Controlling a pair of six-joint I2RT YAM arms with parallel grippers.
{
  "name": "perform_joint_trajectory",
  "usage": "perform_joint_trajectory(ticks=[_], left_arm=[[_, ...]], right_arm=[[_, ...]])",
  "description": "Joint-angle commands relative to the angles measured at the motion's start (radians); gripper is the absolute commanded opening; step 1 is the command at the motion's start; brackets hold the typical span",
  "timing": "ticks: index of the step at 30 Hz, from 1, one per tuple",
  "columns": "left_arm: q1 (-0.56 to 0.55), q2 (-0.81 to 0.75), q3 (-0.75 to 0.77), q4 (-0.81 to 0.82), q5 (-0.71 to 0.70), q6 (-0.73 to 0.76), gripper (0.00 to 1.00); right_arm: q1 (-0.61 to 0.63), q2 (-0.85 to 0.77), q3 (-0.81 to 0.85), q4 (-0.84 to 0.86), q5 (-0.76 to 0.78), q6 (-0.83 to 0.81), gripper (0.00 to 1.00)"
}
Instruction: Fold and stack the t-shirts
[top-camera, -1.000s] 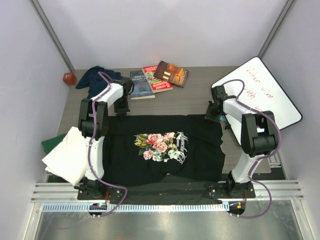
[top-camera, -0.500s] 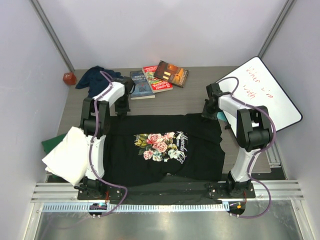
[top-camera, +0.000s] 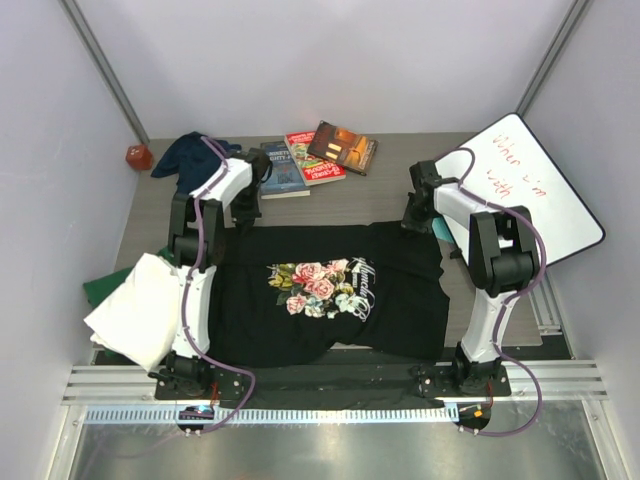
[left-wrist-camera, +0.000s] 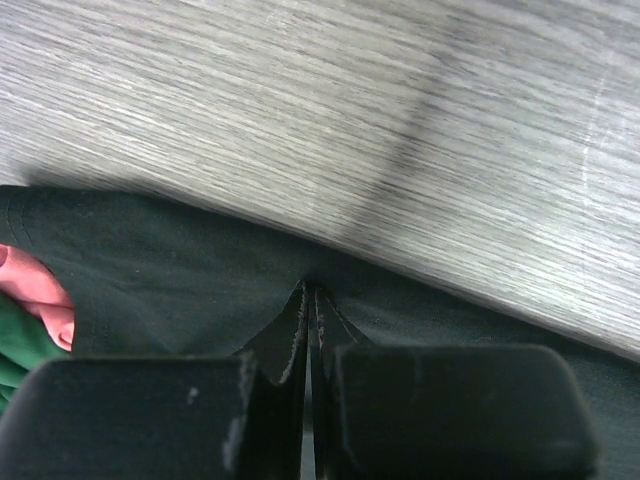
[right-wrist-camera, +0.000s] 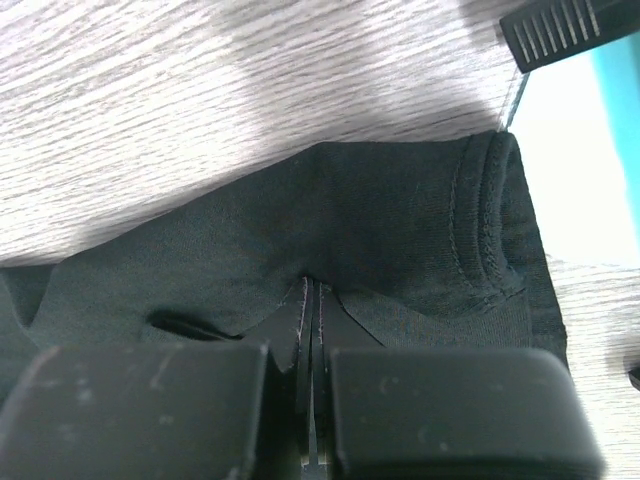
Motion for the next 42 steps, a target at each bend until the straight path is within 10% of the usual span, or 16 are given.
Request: perform_joint_trajectory(ticks=[1, 20, 31, 38, 42], left_arm=[[0.006, 0.021, -0.009, 0.088, 0.02, -0.048, 0.0], [0.063, 0.255, 0.494, -0.033, 0.051, -0.022, 0.0], [0.101, 0.294, 0.502, 0.025, 0.121, 0.008, 0.0], [0.103, 0.115, 0.283, 0.222, 0.222, -0.012, 0.41], [0.104, 0.001, 0.237, 0.28, 0.252, -0.035, 0.43]], right_arm=[[0.003, 0.035, 0.034, 0.029, 0.041, 0.015, 0.01], [-0.003, 0.205, 0.334, -0.005, 0.029, 0.038, 0.01], [-0.008, 0.326, 0.536, -0.065, 0.02, 0.026, 0.01], [-0.008, 0.14, 0.329, 0.098, -0.011, 0.003, 0.15], [-0.008, 0.057, 0.263, 0.152, -0.072, -0.026, 0.19]])
